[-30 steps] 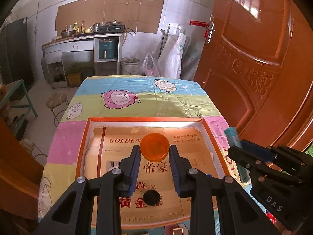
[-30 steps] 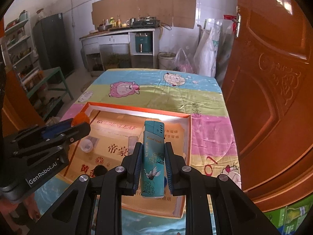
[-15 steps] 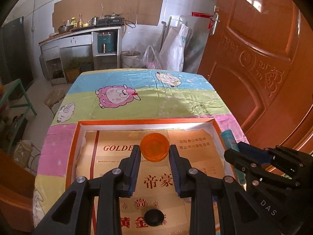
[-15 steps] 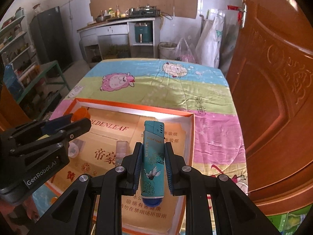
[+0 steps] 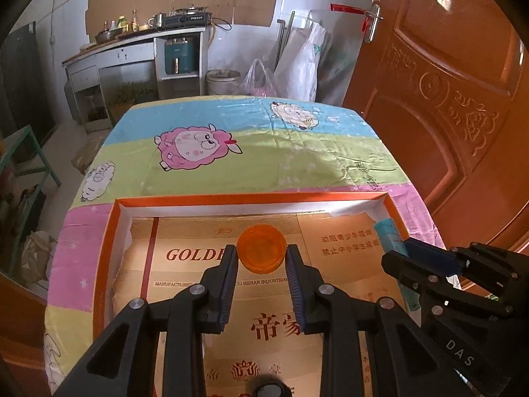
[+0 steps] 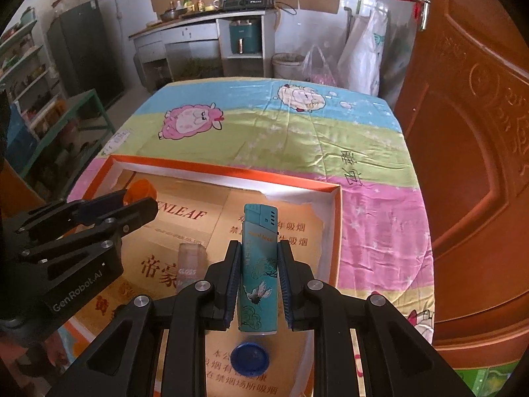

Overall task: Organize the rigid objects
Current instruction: 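Lower and open the left tool to release the orange cap while the right tool releases the lighter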

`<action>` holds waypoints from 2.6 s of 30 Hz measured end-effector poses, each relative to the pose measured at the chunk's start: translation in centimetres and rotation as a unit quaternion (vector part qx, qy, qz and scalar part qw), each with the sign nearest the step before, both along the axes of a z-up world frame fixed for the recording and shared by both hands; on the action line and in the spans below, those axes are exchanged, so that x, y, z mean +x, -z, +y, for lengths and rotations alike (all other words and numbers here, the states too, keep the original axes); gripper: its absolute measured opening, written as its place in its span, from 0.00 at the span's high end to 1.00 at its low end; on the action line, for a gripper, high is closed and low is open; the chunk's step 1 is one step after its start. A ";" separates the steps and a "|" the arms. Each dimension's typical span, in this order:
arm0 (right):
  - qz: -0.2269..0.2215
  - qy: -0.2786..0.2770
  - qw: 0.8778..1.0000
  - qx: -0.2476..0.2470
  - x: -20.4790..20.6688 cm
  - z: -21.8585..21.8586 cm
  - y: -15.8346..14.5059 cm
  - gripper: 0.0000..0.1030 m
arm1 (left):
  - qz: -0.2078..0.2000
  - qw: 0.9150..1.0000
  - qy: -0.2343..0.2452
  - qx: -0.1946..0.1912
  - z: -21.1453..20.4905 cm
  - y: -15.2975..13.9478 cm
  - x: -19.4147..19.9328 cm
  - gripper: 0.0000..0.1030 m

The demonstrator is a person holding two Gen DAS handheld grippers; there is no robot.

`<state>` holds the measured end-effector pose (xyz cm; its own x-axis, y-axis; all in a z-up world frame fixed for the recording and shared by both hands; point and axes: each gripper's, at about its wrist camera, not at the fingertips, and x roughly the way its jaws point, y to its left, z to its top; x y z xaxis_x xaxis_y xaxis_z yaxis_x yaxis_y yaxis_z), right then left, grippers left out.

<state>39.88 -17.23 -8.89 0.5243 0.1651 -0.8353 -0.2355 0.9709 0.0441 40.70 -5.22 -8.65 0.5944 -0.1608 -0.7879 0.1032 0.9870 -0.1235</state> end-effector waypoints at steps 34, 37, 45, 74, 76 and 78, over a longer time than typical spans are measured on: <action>0.050 -0.002 0.999 -0.017 3.3 0.5 4.6 0.78 | 0.049 0.999 0.005 -0.003 -0.3 3.9 3.0 0.71; 0.048 -0.003 0.999 -0.020 3.3 0.7 4.7 0.78 | 0.048 0.999 0.007 -0.004 -0.2 3.9 2.9 0.71; 0.044 -0.008 0.999 -0.027 3.1 1.0 4.7 0.77 | 0.044 0.999 0.009 -0.013 0.0 3.9 2.8 0.64; 0.015 0.004 1.000 -0.014 -0.5 0.9 1.9 0.74 | 0.001 1.000 0.019 -0.018 -0.2 -0.1 -1.5 0.59; 0.013 0.004 1.000 -0.013 -1.0 1.0 1.5 0.74 | -0.002 1.000 0.021 -0.020 -0.3 -0.6 -2.0 0.59; 0.010 0.003 1.000 -0.012 -1.5 1.1 1.1 0.74 | -0.007 0.999 0.022 -0.022 -0.4 -1.1 -2.6 0.59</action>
<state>38.39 -16.13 -10.00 0.5082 0.1413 -0.8496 -0.2285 0.9732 0.0252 38.13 -5.59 -7.56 0.5966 -0.2209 -0.7715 0.1487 0.9751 -0.1643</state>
